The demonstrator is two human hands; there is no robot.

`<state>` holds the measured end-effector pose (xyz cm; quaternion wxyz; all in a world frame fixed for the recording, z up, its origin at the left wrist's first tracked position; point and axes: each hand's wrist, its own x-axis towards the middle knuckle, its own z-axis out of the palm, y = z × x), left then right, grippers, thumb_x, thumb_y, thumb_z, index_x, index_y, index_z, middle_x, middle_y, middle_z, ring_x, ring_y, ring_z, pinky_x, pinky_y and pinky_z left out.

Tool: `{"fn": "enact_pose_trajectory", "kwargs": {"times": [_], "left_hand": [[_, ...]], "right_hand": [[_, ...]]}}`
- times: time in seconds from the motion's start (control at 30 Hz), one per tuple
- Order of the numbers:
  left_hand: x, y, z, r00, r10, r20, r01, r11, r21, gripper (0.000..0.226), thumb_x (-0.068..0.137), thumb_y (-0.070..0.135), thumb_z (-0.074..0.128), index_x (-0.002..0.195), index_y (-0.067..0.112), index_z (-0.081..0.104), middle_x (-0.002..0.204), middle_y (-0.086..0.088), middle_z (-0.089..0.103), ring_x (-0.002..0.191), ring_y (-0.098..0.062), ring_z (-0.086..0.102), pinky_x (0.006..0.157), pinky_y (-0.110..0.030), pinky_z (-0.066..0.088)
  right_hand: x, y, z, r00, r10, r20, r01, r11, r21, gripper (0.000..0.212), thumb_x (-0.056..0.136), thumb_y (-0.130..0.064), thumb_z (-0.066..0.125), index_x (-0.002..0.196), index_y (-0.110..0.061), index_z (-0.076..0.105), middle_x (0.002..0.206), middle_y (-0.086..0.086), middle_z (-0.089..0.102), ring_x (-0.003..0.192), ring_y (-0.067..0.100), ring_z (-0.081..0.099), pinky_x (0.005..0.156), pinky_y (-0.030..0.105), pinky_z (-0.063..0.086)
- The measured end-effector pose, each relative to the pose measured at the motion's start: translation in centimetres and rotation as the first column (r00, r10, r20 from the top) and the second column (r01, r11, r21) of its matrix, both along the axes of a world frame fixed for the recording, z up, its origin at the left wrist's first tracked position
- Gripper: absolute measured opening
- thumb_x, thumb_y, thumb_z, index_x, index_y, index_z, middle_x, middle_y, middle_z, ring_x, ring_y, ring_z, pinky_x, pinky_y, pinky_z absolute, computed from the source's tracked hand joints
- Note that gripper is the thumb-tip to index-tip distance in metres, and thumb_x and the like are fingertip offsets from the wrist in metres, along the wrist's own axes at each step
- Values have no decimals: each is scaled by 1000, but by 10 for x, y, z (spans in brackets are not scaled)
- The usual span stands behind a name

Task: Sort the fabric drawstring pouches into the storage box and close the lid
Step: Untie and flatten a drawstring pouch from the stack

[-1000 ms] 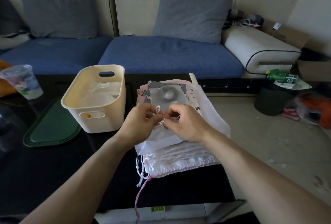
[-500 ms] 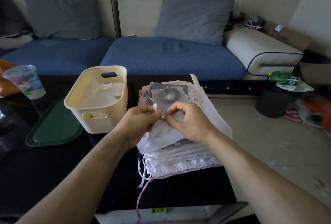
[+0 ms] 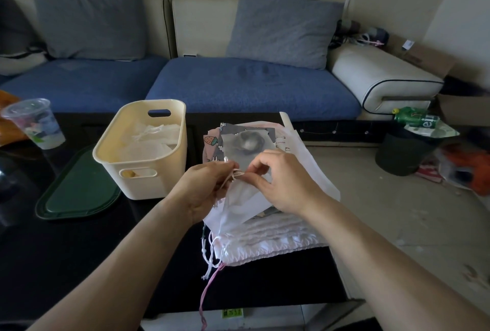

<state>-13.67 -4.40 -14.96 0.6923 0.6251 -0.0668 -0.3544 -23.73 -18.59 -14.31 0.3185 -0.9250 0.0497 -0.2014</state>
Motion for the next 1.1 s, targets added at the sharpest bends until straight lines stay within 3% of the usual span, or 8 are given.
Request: {"fn": "enact_pose_trajectory", "kwargs": {"times": [0.13, 0.27, 0.43, 0.53, 0.63, 0.8, 1.1], "left_hand": [[0, -3, -5, 990, 95, 107, -104, 991, 81, 14, 98, 16, 61, 93, 6, 69, 85, -15, 64, 73, -23, 59, 73, -38, 48], [1, -5, -5, 974, 114, 194, -140, 982, 127, 20, 98, 21, 62, 95, 3, 70, 91, -19, 66, 80, -28, 60, 76, -40, 53], [1, -7, -7, 949, 124, 291, -176, 971, 161, 22, 97, 23, 63, 92, 4, 72, 95, -25, 70, 78, -29, 61, 79, -48, 57], [2, -8, -10, 928, 181, 326, -241, 958, 154, 23, 96, 24, 65, 92, 3, 72, 81, -16, 68, 69, -21, 59, 69, -37, 56], [3, -9, -12, 907, 265, 327, -325, 935, 143, 22, 94, 20, 66, 86, -1, 70, 72, -10, 62, 63, -17, 53, 63, -30, 49], [1, -15, -11, 887, 277, 370, -359, 916, 177, 23, 94, 17, 66, 74, 6, 62, 64, -6, 54, 51, -13, 44, 40, -16, 39], [6, -11, -3, 880, 232, 415, -333, 924, 189, 23, 95, 19, 64, 77, 4, 64, 62, -3, 53, 51, -11, 44, 38, -13, 37]], "right_hand": [[-4, 8, 4, 986, -8, -165, -10, 994, -108, 21, 98, -37, 58, 80, -27, 58, 84, -16, 59, 85, 6, 51, 92, 46, 46], [-9, 17, 16, 972, -15, -233, -10, 994, -106, 27, 102, -33, 47, 75, -31, 44, 77, -16, 52, 74, 5, 49, 97, 46, 39], [-11, 23, 20, 922, -34, -386, -80, 958, -276, 38, 102, -30, 38, 65, -22, 39, 59, -7, 46, 57, 14, 43, 101, 47, 35], [-15, 26, 23, 910, 13, -415, -121, 964, -237, 40, 96, -25, 45, 57, -19, 37, 51, -6, 39, 52, 15, 36, 80, 35, 38], [-16, 27, 26, 901, 75, -427, -165, 970, -178, 40, 92, -20, 50, 55, -16, 37, 52, -5, 39, 53, 16, 36, 53, 27, 27], [-17, 32, 31, 904, 146, -402, -239, 952, -191, 36, 91, -15, 53, 56, -18, 42, 53, -7, 43, 53, 12, 42, 51, 25, 31], [-21, 27, 36, 900, 192, -392, -259, 958, -125, 35, 91, -16, 54, 58, -17, 42, 51, -8, 41, 51, 11, 37, 50, 23, 31]]}}
